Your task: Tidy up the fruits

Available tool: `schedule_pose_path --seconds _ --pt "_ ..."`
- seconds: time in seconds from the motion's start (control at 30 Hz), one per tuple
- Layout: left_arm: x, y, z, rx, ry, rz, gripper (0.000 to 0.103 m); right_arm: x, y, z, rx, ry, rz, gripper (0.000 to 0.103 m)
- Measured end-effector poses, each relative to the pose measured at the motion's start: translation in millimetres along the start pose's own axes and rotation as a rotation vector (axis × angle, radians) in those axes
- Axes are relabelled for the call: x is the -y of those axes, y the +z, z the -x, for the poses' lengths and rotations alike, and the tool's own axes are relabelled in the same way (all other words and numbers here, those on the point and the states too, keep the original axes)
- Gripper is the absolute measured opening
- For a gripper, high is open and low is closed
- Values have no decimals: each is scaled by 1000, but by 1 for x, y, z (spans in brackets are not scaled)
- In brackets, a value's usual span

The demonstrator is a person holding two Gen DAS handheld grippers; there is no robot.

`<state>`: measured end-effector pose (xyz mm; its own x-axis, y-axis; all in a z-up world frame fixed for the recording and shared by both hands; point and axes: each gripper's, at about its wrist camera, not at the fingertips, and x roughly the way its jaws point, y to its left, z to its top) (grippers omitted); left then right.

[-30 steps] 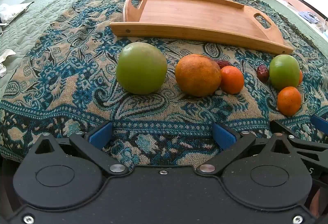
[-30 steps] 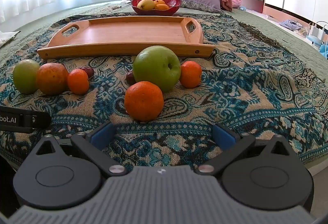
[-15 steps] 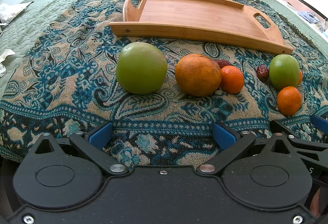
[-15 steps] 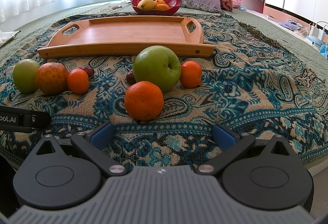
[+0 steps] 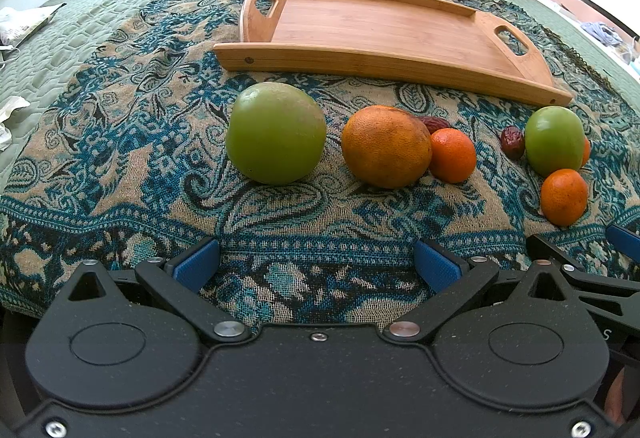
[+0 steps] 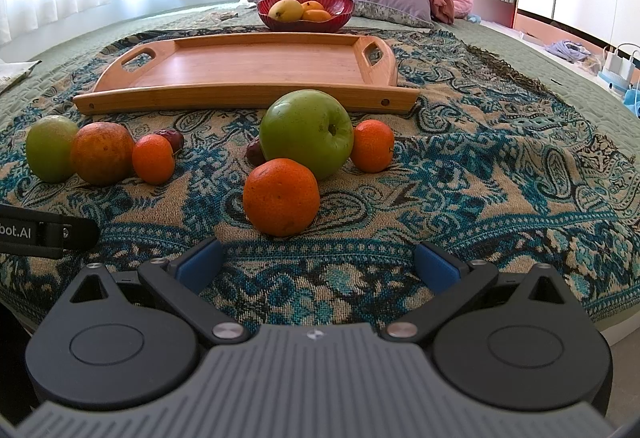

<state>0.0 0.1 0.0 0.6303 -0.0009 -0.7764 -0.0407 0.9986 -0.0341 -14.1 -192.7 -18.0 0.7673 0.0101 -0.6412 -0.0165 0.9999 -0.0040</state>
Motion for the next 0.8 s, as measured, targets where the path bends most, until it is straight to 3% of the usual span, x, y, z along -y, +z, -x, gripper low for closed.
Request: schedule_pose_path --seconds 0.8 --pt "7 -1 8 14 10 -4 103 0 -2 1 5 -1 1 103"
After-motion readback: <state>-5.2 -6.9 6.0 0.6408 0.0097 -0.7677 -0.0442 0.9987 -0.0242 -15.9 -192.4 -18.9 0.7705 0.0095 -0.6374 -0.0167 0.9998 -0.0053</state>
